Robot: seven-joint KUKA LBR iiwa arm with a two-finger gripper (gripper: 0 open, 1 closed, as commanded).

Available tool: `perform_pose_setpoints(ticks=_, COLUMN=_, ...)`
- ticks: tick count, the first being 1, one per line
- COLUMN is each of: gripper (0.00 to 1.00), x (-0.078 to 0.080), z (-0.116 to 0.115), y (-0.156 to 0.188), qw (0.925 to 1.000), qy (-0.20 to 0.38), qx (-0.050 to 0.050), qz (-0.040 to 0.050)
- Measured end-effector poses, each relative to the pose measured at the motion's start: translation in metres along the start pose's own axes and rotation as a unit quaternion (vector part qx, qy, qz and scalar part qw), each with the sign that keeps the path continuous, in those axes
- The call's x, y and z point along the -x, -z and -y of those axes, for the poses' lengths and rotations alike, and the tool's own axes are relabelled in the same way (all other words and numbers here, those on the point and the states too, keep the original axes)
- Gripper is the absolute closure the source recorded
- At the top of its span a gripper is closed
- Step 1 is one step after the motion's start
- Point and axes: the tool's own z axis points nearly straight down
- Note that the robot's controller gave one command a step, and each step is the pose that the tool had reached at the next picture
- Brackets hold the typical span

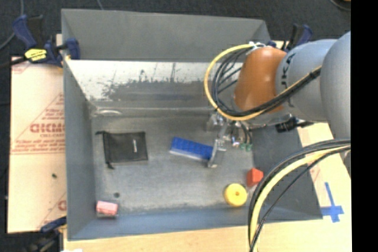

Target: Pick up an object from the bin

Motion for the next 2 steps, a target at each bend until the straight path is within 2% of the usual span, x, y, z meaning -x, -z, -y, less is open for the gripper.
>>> perform_pose_setpoints(ticks=1, gripper=0.0, x=-0.038, z=-0.021, y=0.0, qw=0.9998, qy=0.021, qx=0.0, qz=0.0004)
perform_pose_setpoints(ticks=2, gripper=0.0, x=-0.023, z=-0.038, y=0.0, qw=0.9992, qy=0.039, qx=0.0, qz=0.0027)
